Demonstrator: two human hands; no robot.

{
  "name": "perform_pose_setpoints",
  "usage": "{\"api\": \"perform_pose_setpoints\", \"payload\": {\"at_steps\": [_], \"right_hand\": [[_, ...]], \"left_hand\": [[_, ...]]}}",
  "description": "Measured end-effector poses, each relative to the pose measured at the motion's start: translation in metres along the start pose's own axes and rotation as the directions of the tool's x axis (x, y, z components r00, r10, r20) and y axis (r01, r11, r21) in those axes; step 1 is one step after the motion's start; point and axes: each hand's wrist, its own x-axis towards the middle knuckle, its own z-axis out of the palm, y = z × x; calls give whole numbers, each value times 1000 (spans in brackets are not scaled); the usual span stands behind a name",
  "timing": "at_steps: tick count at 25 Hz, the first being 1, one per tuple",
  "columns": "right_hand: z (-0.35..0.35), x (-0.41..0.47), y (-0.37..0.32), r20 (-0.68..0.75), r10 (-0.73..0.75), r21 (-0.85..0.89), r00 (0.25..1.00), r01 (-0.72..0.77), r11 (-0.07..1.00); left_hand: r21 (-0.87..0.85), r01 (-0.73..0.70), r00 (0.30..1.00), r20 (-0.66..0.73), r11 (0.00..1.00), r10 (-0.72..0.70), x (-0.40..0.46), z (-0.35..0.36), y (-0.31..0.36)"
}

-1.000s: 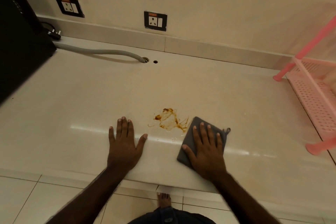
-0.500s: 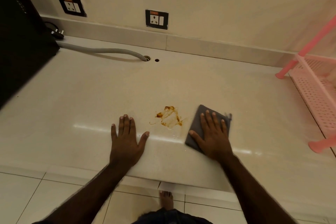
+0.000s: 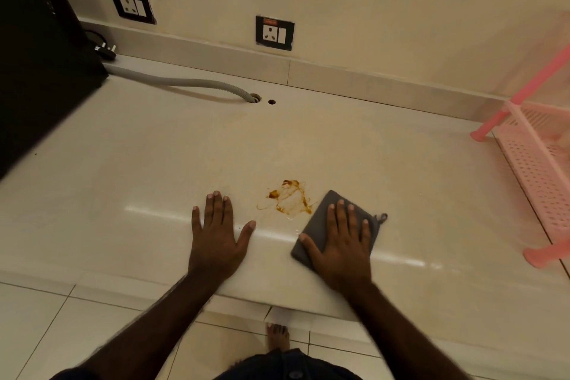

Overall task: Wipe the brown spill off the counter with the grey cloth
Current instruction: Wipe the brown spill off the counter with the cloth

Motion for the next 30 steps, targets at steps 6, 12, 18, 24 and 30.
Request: {"api": "perform_pose_setpoints", "payload": {"at_steps": [6,12,18,24,30], "right_hand": [[-61,99,40,200,227,163,953,-261,951],[-46,91,-5,66,-11,41,998,8,999],[-32,46,82,-6,-55,-58,998,55,997],[-26,-5,109,-40,280,12,959,-280,960],[0,-27,3,-31,169,9,985,-169,986]], "left_hand": [[35,10,999,49,999,-12,-1,-6,3],[37,15,998,69,999,-17,-1,-7,3],[10,8,997,76,1000,-9,-1,-8,3],[12,7,998,67,1000,-7,-1,-9,3],[-3,4,998,60,1000,-4,0,-6,1]]}}
